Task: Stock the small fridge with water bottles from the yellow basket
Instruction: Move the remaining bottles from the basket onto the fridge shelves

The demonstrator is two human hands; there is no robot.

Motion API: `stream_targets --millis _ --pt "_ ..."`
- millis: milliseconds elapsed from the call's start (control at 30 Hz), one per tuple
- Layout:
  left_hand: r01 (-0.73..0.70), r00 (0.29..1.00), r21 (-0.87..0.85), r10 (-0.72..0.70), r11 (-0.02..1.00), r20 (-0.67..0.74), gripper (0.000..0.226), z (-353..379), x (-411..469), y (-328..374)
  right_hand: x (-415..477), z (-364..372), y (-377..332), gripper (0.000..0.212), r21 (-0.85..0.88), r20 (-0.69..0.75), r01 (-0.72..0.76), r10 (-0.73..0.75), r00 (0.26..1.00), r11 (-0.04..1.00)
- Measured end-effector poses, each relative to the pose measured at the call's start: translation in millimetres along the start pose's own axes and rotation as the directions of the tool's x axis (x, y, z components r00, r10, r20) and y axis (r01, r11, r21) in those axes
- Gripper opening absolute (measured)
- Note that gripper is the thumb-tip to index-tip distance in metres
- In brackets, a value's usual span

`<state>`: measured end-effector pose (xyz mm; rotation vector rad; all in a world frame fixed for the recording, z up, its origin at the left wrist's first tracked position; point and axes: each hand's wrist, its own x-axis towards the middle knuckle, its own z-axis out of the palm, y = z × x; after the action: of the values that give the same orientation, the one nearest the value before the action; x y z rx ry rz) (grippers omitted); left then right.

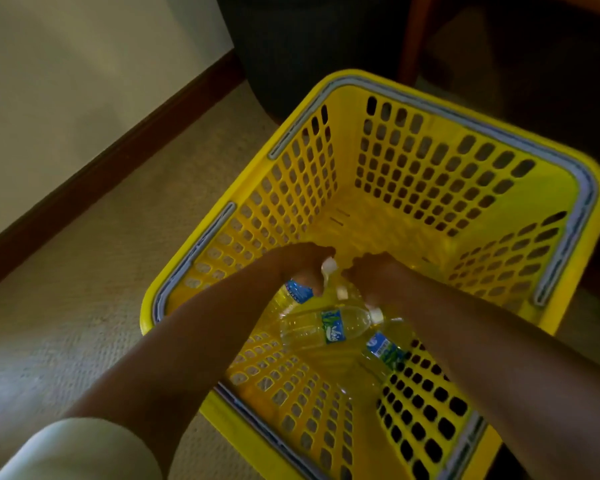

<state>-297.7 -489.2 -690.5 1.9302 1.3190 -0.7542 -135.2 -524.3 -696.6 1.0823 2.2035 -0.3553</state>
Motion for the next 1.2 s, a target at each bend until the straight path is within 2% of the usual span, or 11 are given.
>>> stream_targets --millis 100,200,267,333,400,533,733,867,1000,1100,1200 --pt "-0.016 0.999 0.132 0.023 0.991 -0.045 0.098 -22 -31 0 -9 -20 11 0.067 0.003 -0.03 0.009 -0.009 1.0 1.0" --pt "0.022 0.999 0.279 -0.009 0.96 -0.048 0.08 -31 -63 0 -30 -43 32 0.078 0.221 -0.045 -0.032 0.043 0.998 0.975" --pt "0.048 0.999 0.35 -0.038 0.935 -0.035 0.066 -27 -79 -1 -46 -51 46 0.07 0.35 -0.071 -0.082 0.114 0.991 0.933" --pt "0.06 0.998 0.365 -0.049 0.929 -0.04 0.058 -19 -90 -5 -62 -52 53 0.059 0.383 -0.042 -0.152 0.182 0.982 0.911" --pt "0.076 0.995 0.284 -0.055 0.956 -0.08 0.06 -10 -96 -13 -75 -52 52 0.054 0.358 0.026 -0.236 0.243 0.97 0.903" --pt "0.091 0.987 0.111 -0.075 0.99 -0.145 0.065 2 -101 -25 -82 -42 43 0.055 0.19 0.165 -0.36 0.332 0.929 0.913" --pt "0.097 0.955 -0.075 -0.114 0.992 -0.275 0.076 12 -103 -25 -87 -24 24 0.052 0.105 0.166 -0.433 0.413 0.895 0.895" --pt "0.072 0.933 -0.2 -0.137 0.977 -0.332 0.058 11 -108 -27 -99 -31 24 0.047 0.228 0.117 -0.48 0.465 0.877 0.847" --pt "-0.027 0.848 -0.363 -0.171 0.931 -0.502 0.053 -1 -124 -33 -122 -48 30 0.049 0.393 -0.027 -0.485 0.537 0.843 0.781" --pt "-0.126 0.772 -0.423 -0.179 0.897 -0.611 0.048 -20 -147 -21 -157 -69 33 0.055 0.534 -0.183 -0.451 0.618 0.764 0.715" --pt "-0.315 0.662 -0.478 -0.171 0.82 -0.73 0.054 -43 -177 2 -203 -86 40 0.06 0.663 -0.303 -0.357 0.672 0.676 0.658"
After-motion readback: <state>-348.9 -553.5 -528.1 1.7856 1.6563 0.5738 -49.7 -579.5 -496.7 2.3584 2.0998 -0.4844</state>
